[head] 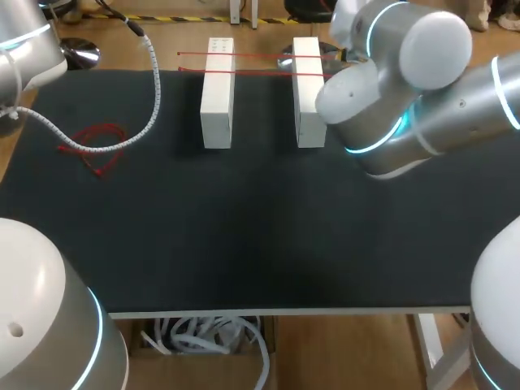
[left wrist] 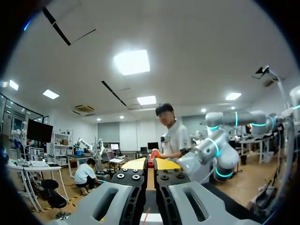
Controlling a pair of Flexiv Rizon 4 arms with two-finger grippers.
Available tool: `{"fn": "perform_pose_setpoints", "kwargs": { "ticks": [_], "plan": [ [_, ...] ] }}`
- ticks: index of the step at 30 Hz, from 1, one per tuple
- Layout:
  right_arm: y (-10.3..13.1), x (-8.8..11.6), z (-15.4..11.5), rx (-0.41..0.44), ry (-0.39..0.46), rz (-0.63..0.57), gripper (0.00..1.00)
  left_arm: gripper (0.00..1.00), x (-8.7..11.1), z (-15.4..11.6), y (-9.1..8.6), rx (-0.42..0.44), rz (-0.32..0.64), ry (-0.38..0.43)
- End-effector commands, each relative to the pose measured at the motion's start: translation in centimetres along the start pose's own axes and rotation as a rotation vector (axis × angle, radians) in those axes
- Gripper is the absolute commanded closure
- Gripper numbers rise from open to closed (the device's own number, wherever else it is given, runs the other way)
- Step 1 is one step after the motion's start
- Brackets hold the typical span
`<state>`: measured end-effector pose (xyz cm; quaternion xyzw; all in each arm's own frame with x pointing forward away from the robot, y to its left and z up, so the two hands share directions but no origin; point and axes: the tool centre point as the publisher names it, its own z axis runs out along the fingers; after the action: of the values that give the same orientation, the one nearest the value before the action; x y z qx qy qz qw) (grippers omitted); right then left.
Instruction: Grab the tape and strap the tape.
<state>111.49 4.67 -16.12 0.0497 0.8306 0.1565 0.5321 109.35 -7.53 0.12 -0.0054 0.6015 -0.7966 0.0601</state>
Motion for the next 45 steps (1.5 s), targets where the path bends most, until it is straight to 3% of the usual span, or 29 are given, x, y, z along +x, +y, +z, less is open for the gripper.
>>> {"fn": "perform_pose_setpoints", "kwargs": {
  "ticks": [1, 4, 8, 18, 23, 25, 27, 28, 44, 45],
  "plan": [
    [0.0, -0.1, -0.1, -0.013, -0.005, -0.002, 0.00, 1.00, -0.1, 0.0, 0.1, 0.001, 0.000, 0.003],
    [0.0, -0.2, -0.4, -0.022, -0.004, 0.022, 0.00, 1.00, -0.1, 0.0, 0.1, 0.001, 0.000, 0.003],
    [0.4, -0.7, -1.2, -0.104, 0.034, 0.213, 0.00, 1.00, -0.1, 0.0, 0.1, 0.001, 0.000, 0.003],
    [0.3, -1.9, -3.8, -0.296, 0.139, 0.913, 0.00, 1.00, -0.1, 0.0, 0.1, 0.001, 0.000, 0.003],
    [-0.6, -1.6, -4.2, -0.398, 0.257, 1.426, 0.00, 1.00, -0.1, 0.0, 0.1, 0.001, 0.000, 0.003],
    [-0.5, -1.7, -4.4, -0.469, 0.261, 1.539, 0.00, 1.00, -0.1, 0.0, 0.1, 0.001, 0.000, 0.003],
    [-0.1, -2.0, -4.6, -0.483, 0.293, 1.480, 0.00, 1.00, -0.1, 0.0, 0.1, 0.001, 0.000, 0.003],
    [0.0, -2.3, -4.5, -0.488, 0.296, 1.377, 0.00, 1.00, -0.1, 0.0, 0.1, 0.001, 0.000, 0.003],
    [0.0, -2.3, -4.5, -0.488, 0.296, 1.377, 0.00, 1.00, -0.1, 0.0, 0.1, 0.001, 0.000, 0.003],
    [1.0, -2.7, -4.9, -0.594, 0.217, 1.441, 0.00, 1.00, -0.1, 0.0, 0.1, 0.001, 0.000, 0.003]
  ]
}}
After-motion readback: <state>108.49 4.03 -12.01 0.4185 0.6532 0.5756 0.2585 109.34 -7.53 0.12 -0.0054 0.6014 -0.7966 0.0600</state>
